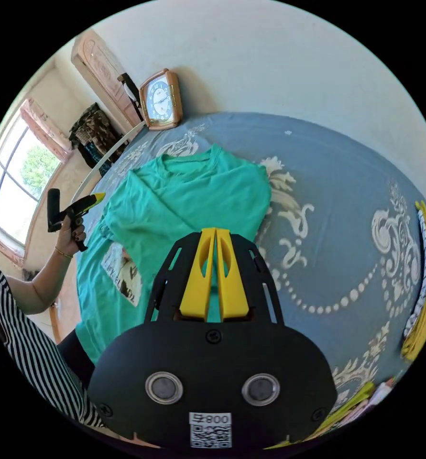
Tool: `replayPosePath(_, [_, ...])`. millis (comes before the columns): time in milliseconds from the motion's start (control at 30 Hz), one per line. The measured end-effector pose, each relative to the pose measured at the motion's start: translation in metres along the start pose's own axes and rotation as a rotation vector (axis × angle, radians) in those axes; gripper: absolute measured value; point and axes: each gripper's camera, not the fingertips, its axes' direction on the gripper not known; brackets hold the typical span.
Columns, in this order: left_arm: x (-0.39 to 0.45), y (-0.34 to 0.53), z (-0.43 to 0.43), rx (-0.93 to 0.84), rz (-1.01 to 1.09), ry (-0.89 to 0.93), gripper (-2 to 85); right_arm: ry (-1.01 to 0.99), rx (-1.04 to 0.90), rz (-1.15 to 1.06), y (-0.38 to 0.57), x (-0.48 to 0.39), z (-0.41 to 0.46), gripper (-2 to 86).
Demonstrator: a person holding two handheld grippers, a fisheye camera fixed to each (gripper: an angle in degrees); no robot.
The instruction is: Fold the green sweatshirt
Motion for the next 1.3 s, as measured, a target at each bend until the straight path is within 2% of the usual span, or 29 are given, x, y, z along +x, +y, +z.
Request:
replayPosePath(133, [0.045,-0.038,0.07,-0.075,0.152,0.078,0.2,0.026,0.004,-0.034,-0.052,0.012,0.001,0.0])
replayPosePath(300, [0.095,-0.077,0.163,-0.203,0.266,0.154,0.2,0.101,-0.116,-0.061,-0.091,0.018,0.025,0.1])
replayPosePath(400, [0.115,-0.094,0.218,-0.304,0.298,0.104,0.1,0.084,-0.112,-0.037,-0.087,0.022,0.024,0.0])
replayPosePath(533, [0.12,-0.098,0.267,-0.407,0.308,-0.068,0.1,0.013,-0.081,0.016,-0.076,0.028,0.012,0.0])
replayPosePath(733, [0.118,-0.089,0.238,-0.287,0.272,-0.026,0.1,0.04,-0.035,0.011,-0.056,0.01,-0.017,0.1])
replayPosePath(800, [0.112,-0.083,0.219,-0.26,0.263,-0.025,0.1,0.047,0.012,-0.066,-0.051,-0.015,-0.034,0.1])
replayPosePath(933, [0.084,-0.06,0.16,-0.221,0.295,-0.241,0.2,0.075,-0.026,-0.17,-0.06,-0.048,-0.028,0.0])
replayPosePath(1033, [0.044,-0.046,0.135,-0.242,0.185,-0.355,0.2,0.122,-0.164,-0.166,-0.068,-0.051,0.003,0.1])
replayPosePath(1067, [0.027,-0.041,0.135,-0.296,0.133,-0.38,0.2,0.127,-0.155,-0.17,-0.066,-0.052,0.003,0.1])
replayPosePath(1100, [0.02,-0.038,0.137,-0.332,0.115,-0.368,0.2,0.109,-0.162,-0.152,-0.064,-0.05,0.0,0.1])
replayPosePath(1200, [0.009,-0.029,0.117,-0.268,0.049,-0.317,0.2,0.08,-0.163,-0.107,-0.049,-0.044,-0.023,0.1])
replayPosePath(1300, [0.026,-0.008,0.081,-0.194,0.137,-0.274,0.2,0.052,-0.08,-0.119,-0.001,-0.048,-0.078,0.1])
